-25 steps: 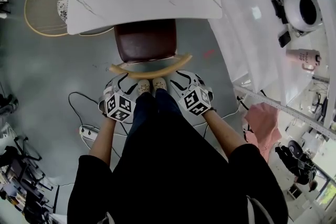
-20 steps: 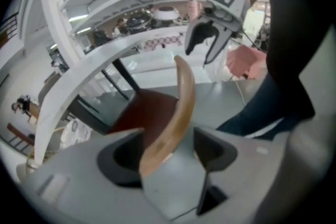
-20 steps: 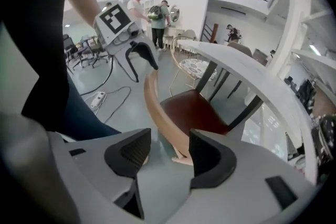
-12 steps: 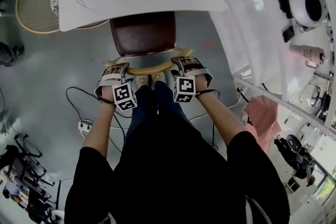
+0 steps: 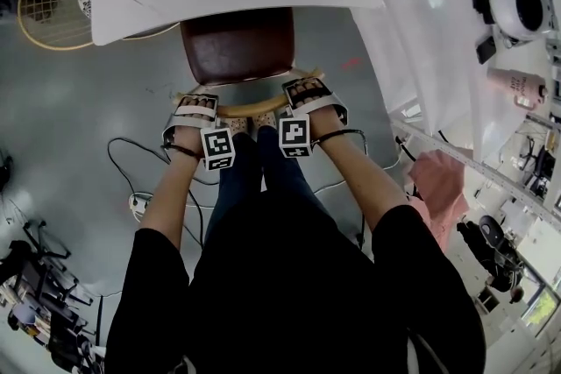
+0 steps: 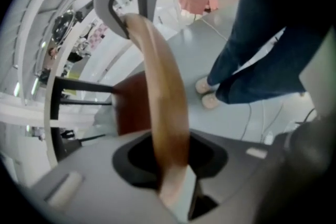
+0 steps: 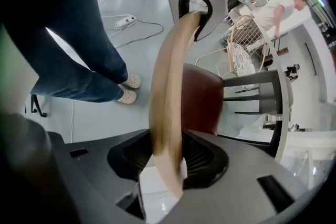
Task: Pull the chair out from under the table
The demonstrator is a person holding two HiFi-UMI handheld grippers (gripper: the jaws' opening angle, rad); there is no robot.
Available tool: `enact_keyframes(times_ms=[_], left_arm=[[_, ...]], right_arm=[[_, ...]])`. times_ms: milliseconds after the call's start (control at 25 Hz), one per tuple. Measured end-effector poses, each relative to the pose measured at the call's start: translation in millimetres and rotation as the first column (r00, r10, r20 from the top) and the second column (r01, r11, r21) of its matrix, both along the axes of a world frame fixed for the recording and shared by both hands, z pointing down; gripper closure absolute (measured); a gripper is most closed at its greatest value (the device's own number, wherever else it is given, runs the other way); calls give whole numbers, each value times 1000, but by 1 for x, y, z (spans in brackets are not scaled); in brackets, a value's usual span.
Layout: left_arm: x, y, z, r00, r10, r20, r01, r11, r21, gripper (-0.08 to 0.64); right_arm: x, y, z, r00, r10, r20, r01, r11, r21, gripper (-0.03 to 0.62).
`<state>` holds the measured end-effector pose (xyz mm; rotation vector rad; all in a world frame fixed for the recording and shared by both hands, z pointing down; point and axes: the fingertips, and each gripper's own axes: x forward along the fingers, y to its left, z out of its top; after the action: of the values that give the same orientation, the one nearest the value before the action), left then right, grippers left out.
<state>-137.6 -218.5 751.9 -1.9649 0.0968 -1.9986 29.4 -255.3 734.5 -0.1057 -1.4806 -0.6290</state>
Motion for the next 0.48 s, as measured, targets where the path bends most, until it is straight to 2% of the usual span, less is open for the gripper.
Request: enact_keyframes(times_ms=[240,480], left_arm=[[1,4,0,1000,12,22,-11,999,-32,426],[2,28,0,998,51,22,-50,997,-64,426]], right_arm=[[2,4,0,998,-26,-54,26,1000,-4,431],[6,35,2,997,-18,-76,15,999,-43,435]])
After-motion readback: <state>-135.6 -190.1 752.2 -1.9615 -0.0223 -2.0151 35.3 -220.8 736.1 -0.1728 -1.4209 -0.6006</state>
